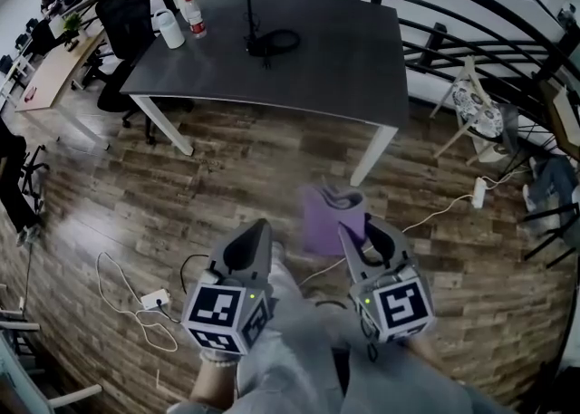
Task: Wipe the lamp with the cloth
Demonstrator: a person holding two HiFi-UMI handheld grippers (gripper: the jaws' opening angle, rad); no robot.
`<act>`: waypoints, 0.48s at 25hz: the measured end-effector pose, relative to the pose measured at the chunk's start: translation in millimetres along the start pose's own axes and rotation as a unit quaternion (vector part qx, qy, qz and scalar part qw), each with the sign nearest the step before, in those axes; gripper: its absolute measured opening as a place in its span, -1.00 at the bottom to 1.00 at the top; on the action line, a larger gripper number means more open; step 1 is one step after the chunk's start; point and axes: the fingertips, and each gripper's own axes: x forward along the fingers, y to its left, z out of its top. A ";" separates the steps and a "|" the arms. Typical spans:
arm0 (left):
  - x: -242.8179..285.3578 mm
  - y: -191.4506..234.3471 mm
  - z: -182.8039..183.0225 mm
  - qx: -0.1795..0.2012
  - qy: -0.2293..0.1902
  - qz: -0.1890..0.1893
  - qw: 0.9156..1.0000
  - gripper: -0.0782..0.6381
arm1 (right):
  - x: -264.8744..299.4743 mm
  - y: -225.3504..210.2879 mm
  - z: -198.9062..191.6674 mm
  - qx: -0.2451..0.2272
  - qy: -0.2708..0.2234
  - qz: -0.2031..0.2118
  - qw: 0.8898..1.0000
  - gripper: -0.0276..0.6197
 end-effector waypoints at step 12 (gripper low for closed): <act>57.0 63.9 50.5 0.020 0.005 -0.026 0.999 -0.76 | 85.8 -22.4 43.1 0.035 -0.020 -0.022 0.999 -0.64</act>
